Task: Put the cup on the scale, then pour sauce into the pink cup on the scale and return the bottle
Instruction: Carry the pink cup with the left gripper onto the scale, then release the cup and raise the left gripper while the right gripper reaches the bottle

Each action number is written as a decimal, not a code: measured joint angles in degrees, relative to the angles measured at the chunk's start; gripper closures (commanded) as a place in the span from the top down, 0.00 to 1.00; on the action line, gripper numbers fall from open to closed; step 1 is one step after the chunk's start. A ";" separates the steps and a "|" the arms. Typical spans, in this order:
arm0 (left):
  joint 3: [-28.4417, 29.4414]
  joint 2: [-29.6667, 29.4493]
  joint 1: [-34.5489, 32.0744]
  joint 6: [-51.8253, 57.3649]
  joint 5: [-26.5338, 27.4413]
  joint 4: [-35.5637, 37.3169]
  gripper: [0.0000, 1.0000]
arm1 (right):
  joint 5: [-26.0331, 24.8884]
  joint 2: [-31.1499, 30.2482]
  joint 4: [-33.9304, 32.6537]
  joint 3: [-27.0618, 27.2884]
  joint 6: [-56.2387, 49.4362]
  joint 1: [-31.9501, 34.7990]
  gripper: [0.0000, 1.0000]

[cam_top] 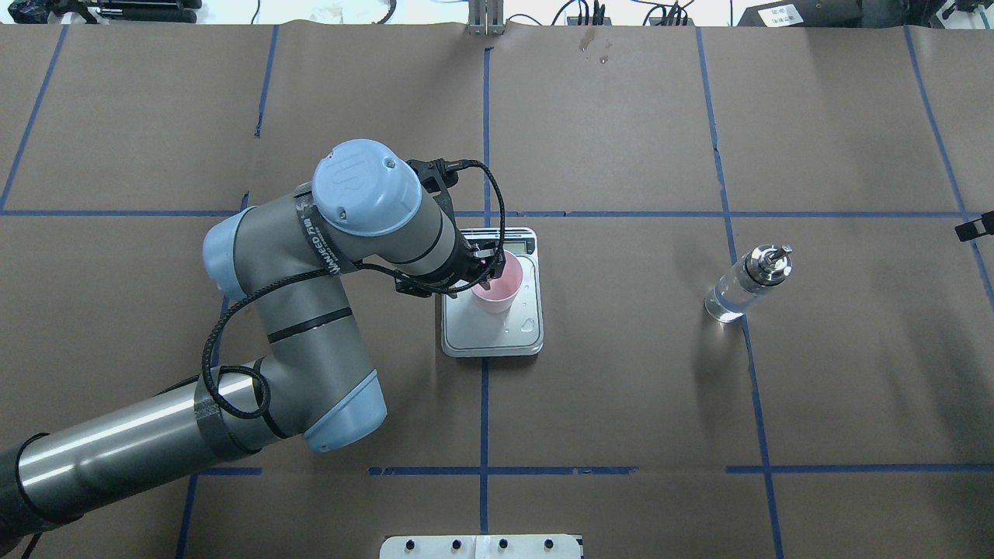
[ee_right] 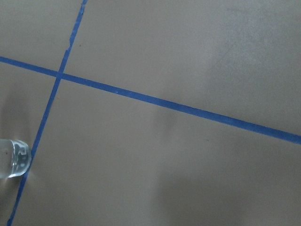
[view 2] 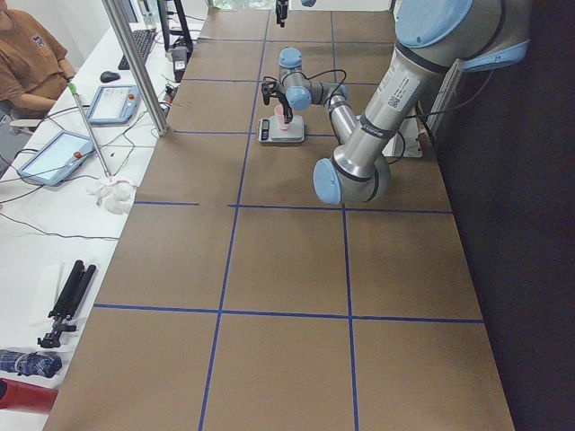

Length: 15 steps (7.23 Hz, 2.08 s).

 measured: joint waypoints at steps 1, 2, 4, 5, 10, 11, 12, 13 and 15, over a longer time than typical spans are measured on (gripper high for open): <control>-3.00 1.22 -0.35 0.03 -0.04 0.02 0.70 | -0.54 -0.37 4.45 0.01 3.15 -1.53 1.00; -5.49 2.90 -0.76 0.17 0.00 -0.19 0.70 | -4.07 -1.72 14.37 0.02 9.18 -4.58 1.00; -6.47 4.64 -1.48 0.39 0.13 -2.36 0.70 | -18.47 -5.85 36.36 0.60 26.51 -16.09 1.00; -6.23 5.26 -1.89 0.41 0.21 -3.73 0.70 | -26.22 -7.59 41.68 2.36 32.24 -23.24 1.00; -5.02 7.13 -7.15 4.37 1.18 -4.65 0.72 | -76.09 -12.93 37.61 16.36 45.43 -59.66 0.96; -5.00 7.94 -8.14 5.31 1.27 -4.66 0.72 | -84.57 -12.67 30.59 20.16 49.38 -63.94 0.96; -5.09 8.76 -8.80 5.80 1.33 -4.67 0.72 | -90.75 -12.40 26.24 22.00 53.33 -66.51 0.97; -5.19 9.51 -9.53 7.02 1.36 -4.65 0.72 | -94.73 -12.10 23.97 22.31 55.42 -67.55 0.97; -5.57 11.86 -11.95 12.73 1.35 -4.63 1.00 | -99.35 -11.62 22.68 20.20 59.84 -68.02 0.99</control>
